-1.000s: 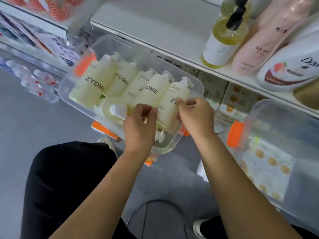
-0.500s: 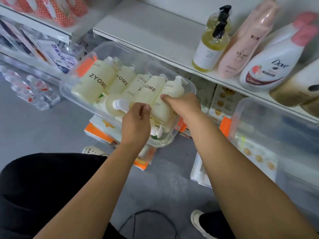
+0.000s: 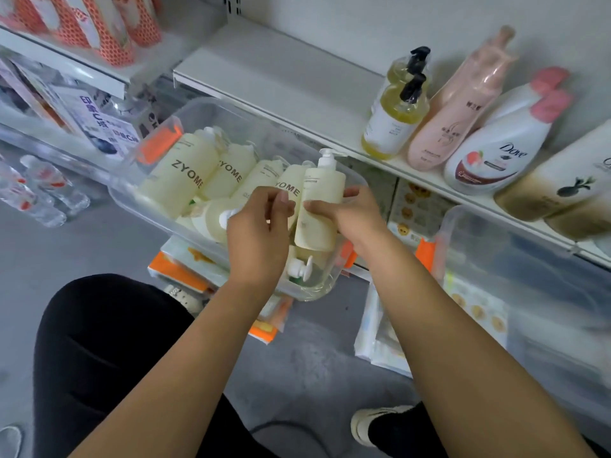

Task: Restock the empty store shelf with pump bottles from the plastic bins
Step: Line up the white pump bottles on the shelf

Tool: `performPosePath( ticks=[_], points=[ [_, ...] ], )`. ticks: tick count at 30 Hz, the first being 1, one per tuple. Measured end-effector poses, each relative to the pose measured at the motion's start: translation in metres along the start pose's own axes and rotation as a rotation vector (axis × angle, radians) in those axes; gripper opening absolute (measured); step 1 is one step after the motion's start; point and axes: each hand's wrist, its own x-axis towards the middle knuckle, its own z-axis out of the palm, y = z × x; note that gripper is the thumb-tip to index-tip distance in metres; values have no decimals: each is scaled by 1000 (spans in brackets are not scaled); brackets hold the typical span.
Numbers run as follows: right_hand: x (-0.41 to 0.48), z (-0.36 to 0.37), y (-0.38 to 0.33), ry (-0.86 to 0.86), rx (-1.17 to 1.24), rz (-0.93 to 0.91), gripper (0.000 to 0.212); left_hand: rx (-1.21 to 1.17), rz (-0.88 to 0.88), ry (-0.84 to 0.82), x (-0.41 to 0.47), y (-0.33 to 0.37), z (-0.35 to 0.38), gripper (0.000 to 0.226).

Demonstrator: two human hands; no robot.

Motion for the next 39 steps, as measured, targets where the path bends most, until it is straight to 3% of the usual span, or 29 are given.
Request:
performPosePath(
  ticks=[5,8,13,22,30,32,34,37,39],
  points=[
    [-2,-11,-19,53,87,-139,69,205,270,25,45,11,-7,16],
    [4,-18,-42,107,87,-272,70,363,351,-63,78,5,-6,16],
    [42,-12,-88,241,41,-472,79,451,313,-341,133,0,-3,29],
    [121,8,-112,429,-212,-507,87,341,235,-261,153,-20,-11,23],
    [111,-29,-142,380,-360,-529,117,361,282,-268,165,-26,-9,24],
    [104,-46,-157,366,-537,-640,106,418,311,-266,170,-25,-7,28],
    [100,-54,-171,235,-723,-699,91,486,285,-330,172,-29,-4,36],
    [104,-48,-186,6,-913,-640,79,531,164,-481,171,-39,4,52],
    [116,-43,-192,-4,-988,-636,70,536,114,-548,170,-46,8,64]
  ],
)
